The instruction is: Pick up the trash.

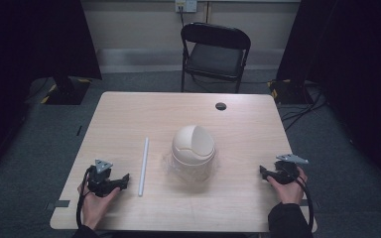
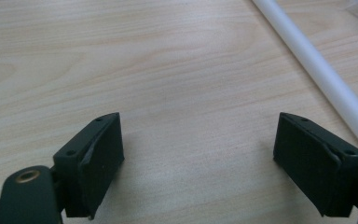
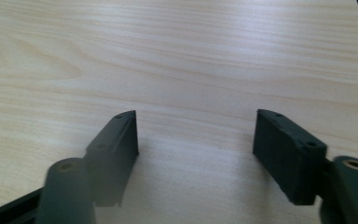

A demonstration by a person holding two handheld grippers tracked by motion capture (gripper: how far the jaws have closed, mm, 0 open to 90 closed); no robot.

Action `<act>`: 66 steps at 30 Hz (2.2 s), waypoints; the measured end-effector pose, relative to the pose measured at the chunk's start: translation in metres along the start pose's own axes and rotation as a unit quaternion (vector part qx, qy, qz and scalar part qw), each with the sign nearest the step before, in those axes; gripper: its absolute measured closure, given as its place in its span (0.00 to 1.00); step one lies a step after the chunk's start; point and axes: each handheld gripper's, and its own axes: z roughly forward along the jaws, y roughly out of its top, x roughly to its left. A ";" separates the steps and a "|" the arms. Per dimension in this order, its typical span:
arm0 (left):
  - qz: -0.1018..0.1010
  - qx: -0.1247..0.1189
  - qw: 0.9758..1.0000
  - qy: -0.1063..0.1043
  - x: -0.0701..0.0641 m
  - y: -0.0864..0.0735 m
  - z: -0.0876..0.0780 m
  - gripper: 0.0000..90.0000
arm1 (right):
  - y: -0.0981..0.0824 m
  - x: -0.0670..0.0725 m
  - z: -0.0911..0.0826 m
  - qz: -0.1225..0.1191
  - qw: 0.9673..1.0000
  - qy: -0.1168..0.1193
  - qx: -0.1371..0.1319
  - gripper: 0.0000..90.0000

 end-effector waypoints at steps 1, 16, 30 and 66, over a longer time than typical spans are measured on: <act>0.000 0.000 1.000 0.000 0.000 0.000 0.000 0.18 | 0.000 0.000 0.000 0.000 1.000 0.000 0.000 0.35; 0.005 -0.001 1.000 -0.005 0.002 0.000 -0.001 0.18 | 0.030 0.001 -0.046 -0.007 0.992 0.047 -0.116 0.32; 0.019 -0.002 1.000 -0.018 0.006 -0.002 -0.002 0.20 | 0.073 0.030 -0.079 -0.033 0.974 0.111 -0.194 0.31; 0.022 0.001 1.000 -0.022 0.005 -0.001 -0.001 0.17 | 0.121 0.157 -0.068 -0.102 0.919 0.329 -0.191 0.30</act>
